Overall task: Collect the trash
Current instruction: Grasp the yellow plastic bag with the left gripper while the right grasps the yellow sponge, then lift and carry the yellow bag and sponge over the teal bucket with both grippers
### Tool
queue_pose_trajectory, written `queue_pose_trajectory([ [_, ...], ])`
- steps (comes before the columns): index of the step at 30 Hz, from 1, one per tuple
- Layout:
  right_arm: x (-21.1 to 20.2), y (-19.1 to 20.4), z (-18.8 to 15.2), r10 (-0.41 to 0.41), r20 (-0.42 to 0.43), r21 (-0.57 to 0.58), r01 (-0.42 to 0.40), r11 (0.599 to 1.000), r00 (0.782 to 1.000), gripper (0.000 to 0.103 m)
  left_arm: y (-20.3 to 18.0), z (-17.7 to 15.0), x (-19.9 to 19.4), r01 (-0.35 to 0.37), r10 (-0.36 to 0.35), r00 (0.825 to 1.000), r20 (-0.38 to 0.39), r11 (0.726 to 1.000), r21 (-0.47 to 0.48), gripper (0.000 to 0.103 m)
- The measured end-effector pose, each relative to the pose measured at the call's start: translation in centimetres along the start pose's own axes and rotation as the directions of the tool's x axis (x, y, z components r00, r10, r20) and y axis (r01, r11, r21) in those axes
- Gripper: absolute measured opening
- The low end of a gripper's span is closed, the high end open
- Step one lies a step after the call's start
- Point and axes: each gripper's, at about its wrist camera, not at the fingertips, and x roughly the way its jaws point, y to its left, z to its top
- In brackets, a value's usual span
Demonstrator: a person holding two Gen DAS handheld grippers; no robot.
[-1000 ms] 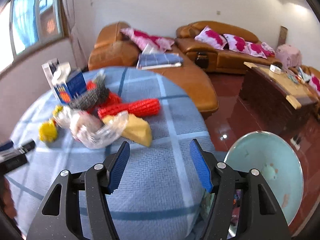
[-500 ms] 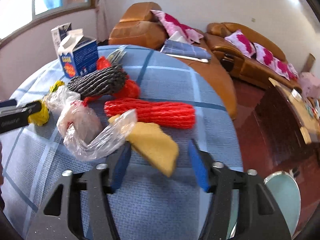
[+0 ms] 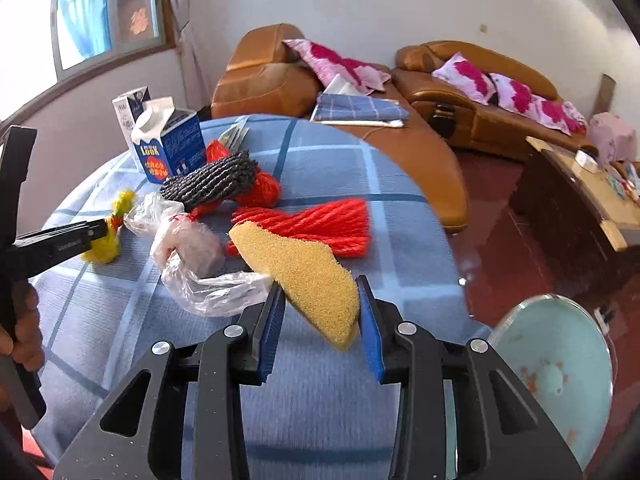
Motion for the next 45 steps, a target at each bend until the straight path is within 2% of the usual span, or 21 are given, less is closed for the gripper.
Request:
queue_pose_trajectory([
  [5, -2.2, 0.2, -1.3, 0.005, 0.020, 0.020, -0.006, 1.000, 1.000, 0.036, 0.9, -1.7, -2.3, 0.003, -0.003, 1.000, 0.026, 1.000, 0.012, 0.021],
  [12, -4.6, -0.5, -2.7, -0.020, 0.051, 0.051, 0.017, 0.999, 0.998, 0.036, 3.7, -4.3, -5.3, 0.072, -0.072, 0.997, 0.034, 0.997, -0.007, 0.021],
  [17, -5.8, -1.5, -3.4, -0.029, 0.073, 0.097, 0.022, 0.995, 0.997, 0.036, 4.5, -5.2, -6.7, 0.079, -0.078, 0.996, 0.043, 0.997, -0.006, 0.021],
  [24, -6.7, -1.4, -4.6, -0.019, 0.077, 0.101, 0.011, 0.995, 0.997, 0.036, 4.0, -6.7, -7.2, 0.073, -0.073, 0.997, 0.024, 0.997, 0.023, 0.023],
  [26, -7.0, -1.5, -4.8, -0.018, 0.079, 0.101, 0.009, 0.995, 0.997, 0.036, 4.2, -7.3, -6.9, 0.072, -0.072, 0.997, 0.006, 0.997, 0.022, 0.041],
  [27, -7.1, -1.5, -5.0, -0.015, 0.079, 0.101, 0.007, 0.995, 0.997, 0.036, 4.4, -7.5, -6.9, 0.067, -0.067, 0.998, 0.005, 0.997, 0.024, 0.057],
  [28, -7.1, -1.5, -5.0, -0.015, 0.078, 0.101, 0.007, 0.995, 0.997, 0.036, 4.5, -7.7, -6.8, 0.056, -0.056, 0.998, 0.008, 0.998, 0.028, 0.061],
  [34, -7.5, -1.7, -5.1, -0.011, 0.083, 0.108, 0.002, 0.994, 0.996, 0.036, 4.6, -8.0, -5.1, 0.041, -0.040, 0.998, -0.048, 0.999, 0.028, 0.059],
  [37, -7.7, -1.9, -5.2, -0.014, 0.088, 0.107, 0.005, 0.994, 0.996, 0.036, 4.6, -8.5, -4.0, 0.024, -0.023, 0.997, -0.080, 0.999, 0.020, 0.048],
  [40, -8.0, -2.1, -5.5, -0.022, 0.088, 0.111, 0.012, 0.994, 0.996, 0.036, 4.1, -8.6, -4.4, 0.004, -0.002, 0.999, -0.044, 0.999, 0.044, 0.037],
  [45, -8.4, -2.5, -6.0, -0.029, 0.094, 0.127, 0.017, 0.992, 0.995, 0.036, 3.4, -8.4, -6.0, 0.006, -0.006, 1.000, 0.002, 0.998, 0.066, 0.034],
])
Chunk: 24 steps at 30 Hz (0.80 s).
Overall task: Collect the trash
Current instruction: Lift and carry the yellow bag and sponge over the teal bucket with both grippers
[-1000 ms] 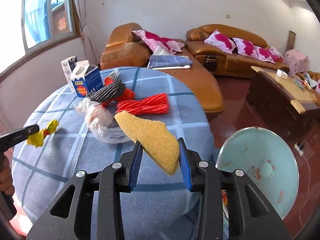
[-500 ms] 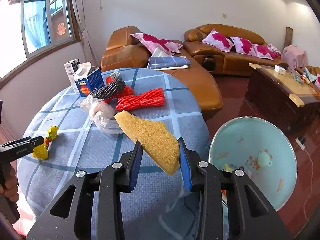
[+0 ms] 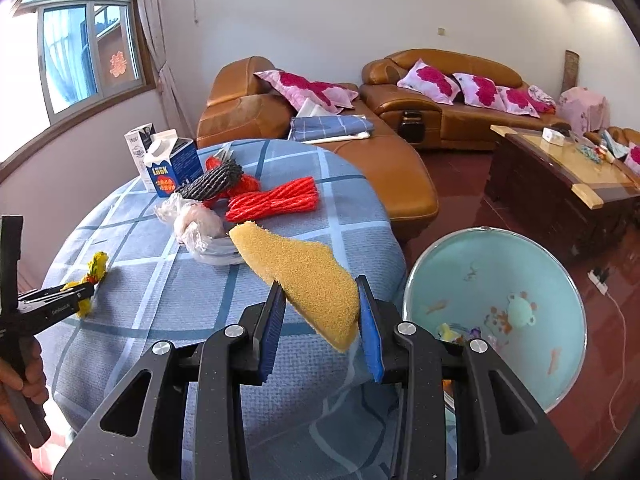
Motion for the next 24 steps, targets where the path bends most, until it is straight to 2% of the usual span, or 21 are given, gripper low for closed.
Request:
queue_pose_trajectory([
  [9, -1.6, -1.2, -0.4, -0.023, 0.040, 0.029, 0.022, 0.999, 0.999, 0.036, -3.6, 0.3, -4.0, 0.028, -0.034, 0.996, 0.085, 0.997, 0.072, 0.034],
  [24, -4.9, -5.9, -1.9, -0.093, 0.087, 0.109, 0.083, 0.991, 0.992, 0.036, -13.1, -0.8, -8.0, 0.116, -0.152, 0.980, 0.131, 0.962, 0.247, 0.034],
])
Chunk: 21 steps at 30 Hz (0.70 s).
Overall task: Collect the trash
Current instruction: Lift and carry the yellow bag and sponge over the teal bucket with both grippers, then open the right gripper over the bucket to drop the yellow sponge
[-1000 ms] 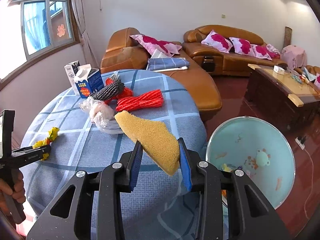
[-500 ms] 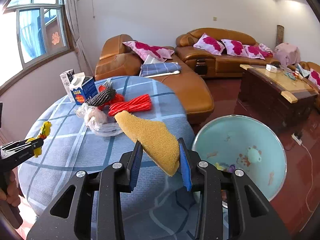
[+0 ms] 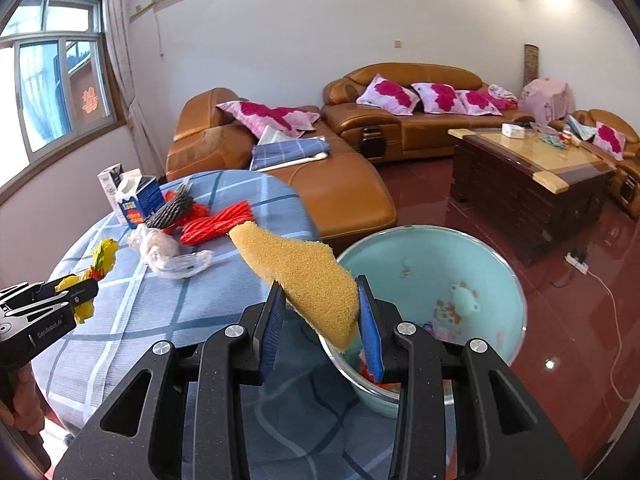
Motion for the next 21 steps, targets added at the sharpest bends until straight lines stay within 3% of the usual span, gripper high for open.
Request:
queue_pose_trajectory([
  [21, -0.7, -8.0, -0.5, -0.126, 0.022, 0.149, 0.121, 0.981, 0.992, 0.036, -11.7, 2.1, -1.1, 0.078, -0.088, 0.995, 0.045, 0.979, 0.187, 0.034],
])
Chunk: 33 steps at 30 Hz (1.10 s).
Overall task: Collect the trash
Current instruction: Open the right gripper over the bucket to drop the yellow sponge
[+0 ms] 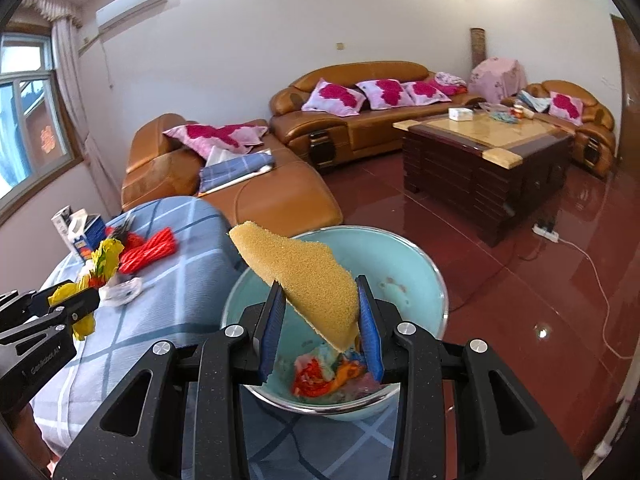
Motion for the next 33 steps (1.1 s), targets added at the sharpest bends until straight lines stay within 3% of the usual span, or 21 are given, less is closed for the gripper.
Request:
queue_pose_trajectory([
  [10, 0.8, -2.6, -0.1, -0.060, -0.012, 0.064, 0.061, 0.996, 0.998, 0.036, -4.0, 1.4, 1.0, 0.030, -0.031, 1.000, 0.004, 0.998, 0.059, 0.034],
  [19, 2.1, -3.3, -0.5, -0.130, -0.038, 0.061, 0.132, 0.989, 0.991, 0.036, -6.7, 1.8, 3.2, 0.068, -0.065, 0.997, -0.039, 0.994, 0.082, 0.034],
  [33, 4.8, -4.9, -1.6, -0.153, -0.125, 0.093, 0.165, 0.982, 0.980, 0.036, -10.3, 1.7, 6.6, 0.110, -0.098, 0.990, -0.103, 0.986, 0.124, 0.035],
])
